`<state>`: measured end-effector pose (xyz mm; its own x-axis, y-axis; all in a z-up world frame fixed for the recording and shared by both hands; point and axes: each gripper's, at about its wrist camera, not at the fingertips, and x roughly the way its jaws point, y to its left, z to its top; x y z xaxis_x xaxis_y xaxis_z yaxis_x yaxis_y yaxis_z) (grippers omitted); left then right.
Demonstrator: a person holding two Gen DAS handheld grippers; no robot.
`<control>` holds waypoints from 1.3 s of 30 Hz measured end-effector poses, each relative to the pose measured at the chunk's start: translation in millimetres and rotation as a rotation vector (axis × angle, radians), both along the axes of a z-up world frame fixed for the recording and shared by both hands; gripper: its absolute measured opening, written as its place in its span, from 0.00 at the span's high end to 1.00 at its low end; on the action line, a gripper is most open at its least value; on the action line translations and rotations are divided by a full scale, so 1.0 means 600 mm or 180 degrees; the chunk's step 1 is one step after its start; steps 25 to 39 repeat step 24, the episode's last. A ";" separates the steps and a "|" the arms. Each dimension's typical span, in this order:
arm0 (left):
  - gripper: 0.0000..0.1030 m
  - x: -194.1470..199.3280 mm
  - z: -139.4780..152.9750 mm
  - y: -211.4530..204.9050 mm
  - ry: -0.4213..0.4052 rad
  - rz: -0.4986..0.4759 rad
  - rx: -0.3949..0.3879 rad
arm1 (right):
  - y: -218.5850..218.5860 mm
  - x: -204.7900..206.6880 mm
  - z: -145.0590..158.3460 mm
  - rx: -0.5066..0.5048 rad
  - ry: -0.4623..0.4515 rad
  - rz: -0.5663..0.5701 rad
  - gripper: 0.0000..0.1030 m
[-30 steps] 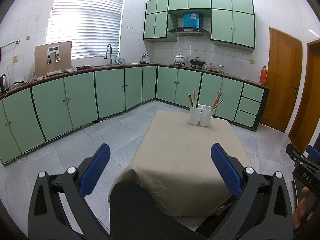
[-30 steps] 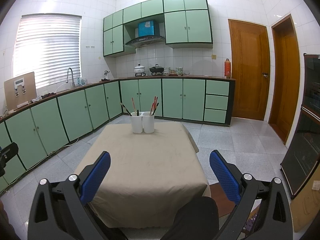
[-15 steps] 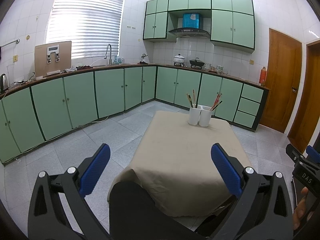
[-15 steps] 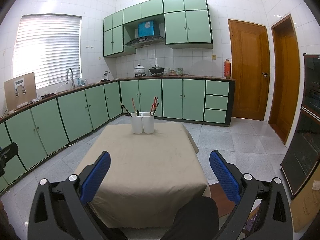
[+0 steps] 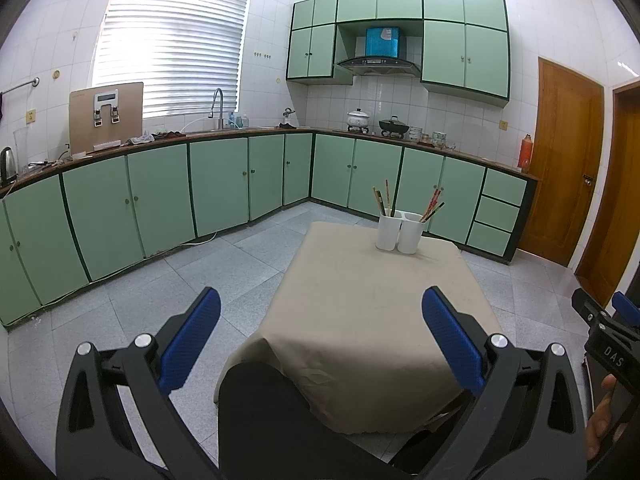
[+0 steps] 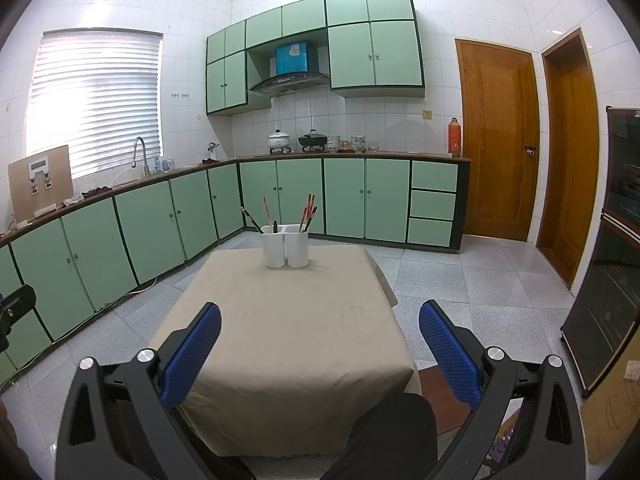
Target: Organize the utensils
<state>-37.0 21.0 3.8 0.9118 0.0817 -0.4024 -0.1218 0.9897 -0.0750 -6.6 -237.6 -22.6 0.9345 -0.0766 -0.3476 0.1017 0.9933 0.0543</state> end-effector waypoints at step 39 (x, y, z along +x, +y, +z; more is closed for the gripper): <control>0.05 -0.002 0.000 0.001 -0.0006 0.0035 0.0004 | 0.001 -0.002 0.001 -0.0001 -0.0003 -0.0003 0.06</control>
